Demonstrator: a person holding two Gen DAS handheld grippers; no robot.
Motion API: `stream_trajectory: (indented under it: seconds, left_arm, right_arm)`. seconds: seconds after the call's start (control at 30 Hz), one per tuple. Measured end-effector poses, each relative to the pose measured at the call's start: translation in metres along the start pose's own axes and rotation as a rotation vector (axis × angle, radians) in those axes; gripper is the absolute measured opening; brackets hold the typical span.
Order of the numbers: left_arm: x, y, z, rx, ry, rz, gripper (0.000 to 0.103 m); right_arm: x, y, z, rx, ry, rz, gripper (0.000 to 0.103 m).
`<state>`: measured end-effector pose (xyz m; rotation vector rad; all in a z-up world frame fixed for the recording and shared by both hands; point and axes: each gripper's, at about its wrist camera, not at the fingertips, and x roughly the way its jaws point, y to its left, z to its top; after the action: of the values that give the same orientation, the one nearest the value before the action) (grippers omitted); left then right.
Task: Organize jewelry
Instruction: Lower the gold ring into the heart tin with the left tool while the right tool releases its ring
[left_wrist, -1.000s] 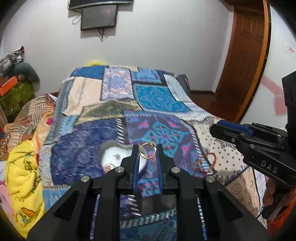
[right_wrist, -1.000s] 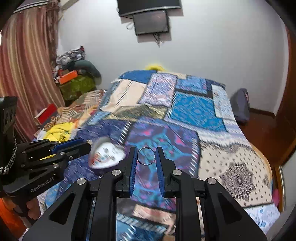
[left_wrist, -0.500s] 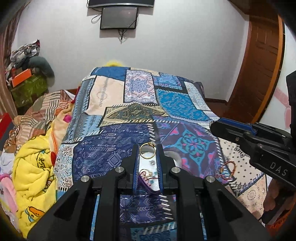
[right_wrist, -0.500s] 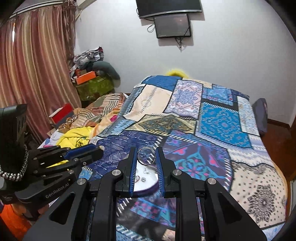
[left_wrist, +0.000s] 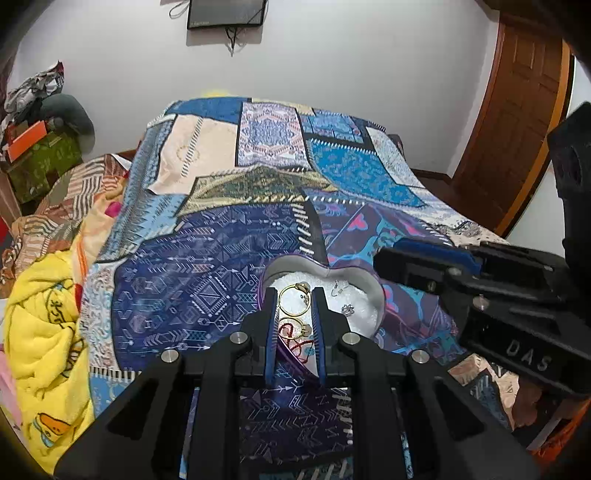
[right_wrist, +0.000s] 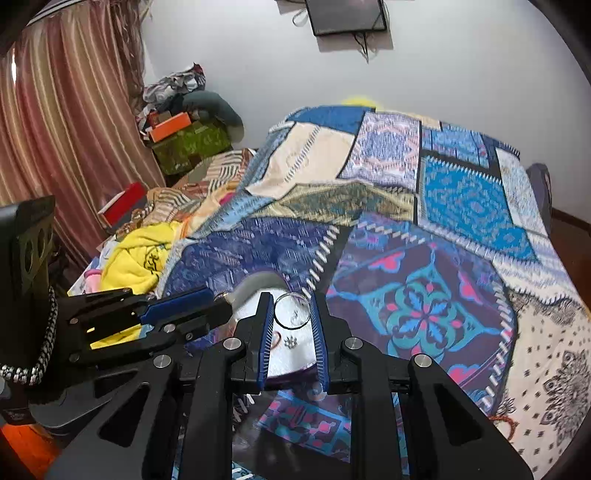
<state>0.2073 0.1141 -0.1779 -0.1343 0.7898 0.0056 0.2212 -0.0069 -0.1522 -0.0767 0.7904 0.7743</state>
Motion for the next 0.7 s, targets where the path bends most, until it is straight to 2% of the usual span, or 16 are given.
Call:
stream_trajectory:
  seconds: [0.27,0.7]
  left_arm:
    - [0.018,0.006,-0.002,-0.023,0.027,-0.018,0.016]
    - [0.008,0.010,0.000,-0.027,0.015,-0.004,0.019]
  right_arm:
    - [0.011,-0.003,-0.009,-0.010,0.054,0.007,0.018]
    - [0.020,0.003,-0.015,-0.021,0.089,0.021,0.018]
